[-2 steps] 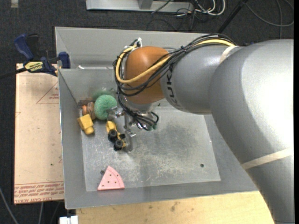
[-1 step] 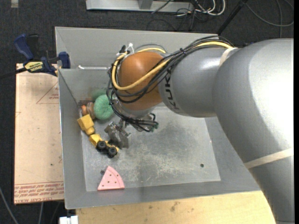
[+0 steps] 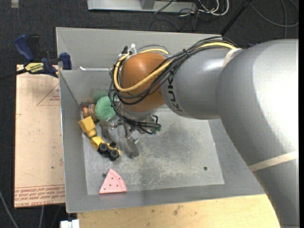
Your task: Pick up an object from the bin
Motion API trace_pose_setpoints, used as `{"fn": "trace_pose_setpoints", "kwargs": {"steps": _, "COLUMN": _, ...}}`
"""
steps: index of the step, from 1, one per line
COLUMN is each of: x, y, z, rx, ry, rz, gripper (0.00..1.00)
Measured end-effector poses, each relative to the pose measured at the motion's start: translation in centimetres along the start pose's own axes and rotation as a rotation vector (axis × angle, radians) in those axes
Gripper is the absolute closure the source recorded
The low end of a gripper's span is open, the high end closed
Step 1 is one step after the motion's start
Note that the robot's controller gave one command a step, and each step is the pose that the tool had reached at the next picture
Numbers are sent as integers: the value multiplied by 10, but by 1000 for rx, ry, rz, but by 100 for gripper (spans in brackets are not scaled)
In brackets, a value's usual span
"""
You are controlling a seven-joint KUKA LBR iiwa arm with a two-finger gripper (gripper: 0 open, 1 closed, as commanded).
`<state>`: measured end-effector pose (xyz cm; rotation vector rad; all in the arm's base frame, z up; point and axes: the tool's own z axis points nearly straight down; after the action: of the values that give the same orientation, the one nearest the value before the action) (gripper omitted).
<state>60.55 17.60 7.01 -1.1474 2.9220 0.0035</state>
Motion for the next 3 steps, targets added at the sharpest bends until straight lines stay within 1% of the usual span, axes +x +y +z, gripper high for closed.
{"fn": "trace_pose_setpoints", "kwargs": {"steps": 1, "x": 0, "y": 0, "z": 0, "rx": 0, "ry": 0, "rz": 0, "gripper": 0}}
{"fn": "trace_pose_setpoints", "kwargs": {"steps": 2, "x": -7, "y": 11, "z": -1, "rx": 3, "ry": 1, "rz": -105, "gripper": 0}}
{"fn": "trace_pose_setpoints", "kwargs": {"steps": 3, "x": -16, "y": 37, "z": -1, "rx": 0, "ry": 0, "rz": -313, "gripper": 0}}
